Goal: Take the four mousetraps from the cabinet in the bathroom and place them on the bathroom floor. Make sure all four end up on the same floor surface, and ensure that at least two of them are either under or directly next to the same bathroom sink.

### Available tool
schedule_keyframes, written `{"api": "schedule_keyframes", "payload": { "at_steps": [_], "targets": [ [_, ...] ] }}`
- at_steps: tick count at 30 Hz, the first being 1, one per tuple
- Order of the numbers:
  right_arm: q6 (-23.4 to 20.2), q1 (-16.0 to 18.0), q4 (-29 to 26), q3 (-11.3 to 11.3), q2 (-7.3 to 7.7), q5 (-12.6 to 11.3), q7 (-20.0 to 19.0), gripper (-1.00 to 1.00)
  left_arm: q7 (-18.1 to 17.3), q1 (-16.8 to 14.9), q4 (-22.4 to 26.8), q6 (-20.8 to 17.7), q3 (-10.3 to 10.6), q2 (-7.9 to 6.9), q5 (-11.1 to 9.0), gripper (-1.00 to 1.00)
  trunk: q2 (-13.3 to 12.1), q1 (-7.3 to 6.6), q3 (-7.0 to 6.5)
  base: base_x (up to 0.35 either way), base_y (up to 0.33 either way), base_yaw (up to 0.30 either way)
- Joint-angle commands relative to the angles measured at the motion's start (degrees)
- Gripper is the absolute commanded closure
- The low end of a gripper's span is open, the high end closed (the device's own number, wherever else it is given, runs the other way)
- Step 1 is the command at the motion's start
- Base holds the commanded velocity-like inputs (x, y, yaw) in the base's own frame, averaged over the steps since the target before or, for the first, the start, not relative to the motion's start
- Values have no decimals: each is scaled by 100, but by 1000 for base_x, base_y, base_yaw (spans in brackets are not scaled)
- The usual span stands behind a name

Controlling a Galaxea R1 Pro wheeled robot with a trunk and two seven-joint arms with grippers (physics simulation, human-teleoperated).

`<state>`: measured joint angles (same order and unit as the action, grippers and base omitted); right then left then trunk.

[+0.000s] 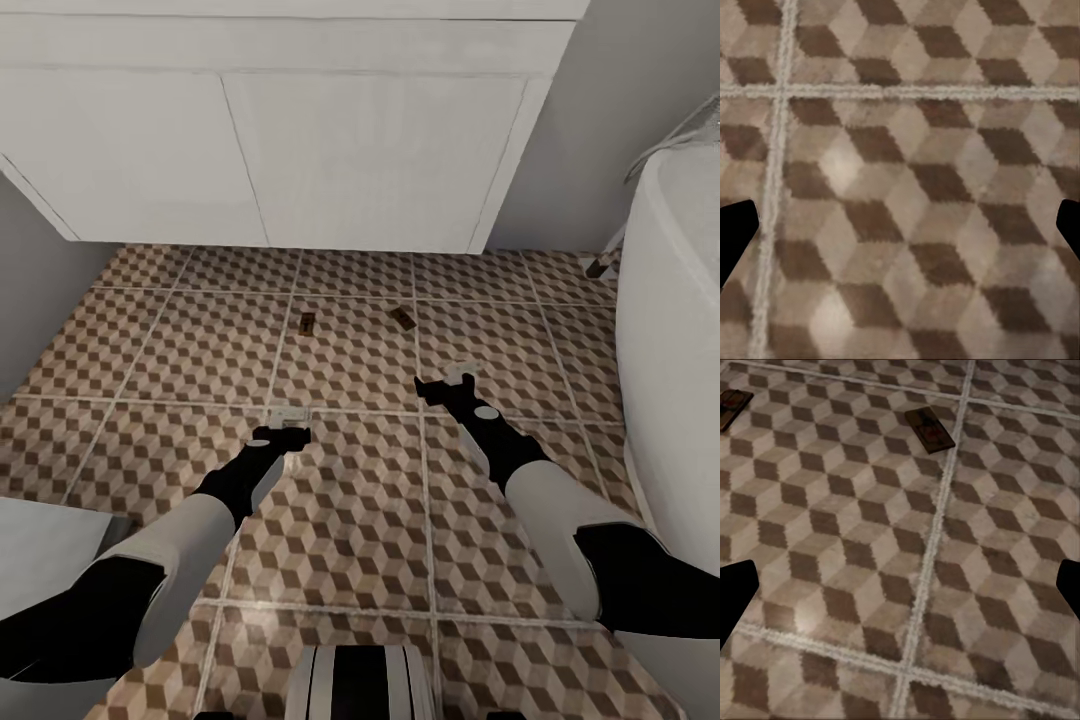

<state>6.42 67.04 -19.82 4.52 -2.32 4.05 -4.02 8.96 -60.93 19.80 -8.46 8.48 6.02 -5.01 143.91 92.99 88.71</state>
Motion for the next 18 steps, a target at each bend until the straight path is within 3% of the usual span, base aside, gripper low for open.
{"api": "schedule_keyframes", "payload": {
  "at_steps": [1,6,12,18],
  "targets": [
    [23,3,52,-4,1,43,-4,-100,40,23,-21,-30,48,-4,-53,-100,-1,-3,-29,0,0,0],
    [42,2,283,-4,14,43,-3,-100,35,149,-255,98,48,-5,-53,-100,-7,-16,-186,0,0,0],
    [49,2,604,-4,102,42,-17,-100,28,238,-724,592,48,-5,-53,-100,-15,-31,-375,0,0,0],
    [97,3,885,-4,136,42,-26,-100,27,259,-1132,828,48,-4,-53,-100,-23,-47,-563,0,0,0]
  ]
}}
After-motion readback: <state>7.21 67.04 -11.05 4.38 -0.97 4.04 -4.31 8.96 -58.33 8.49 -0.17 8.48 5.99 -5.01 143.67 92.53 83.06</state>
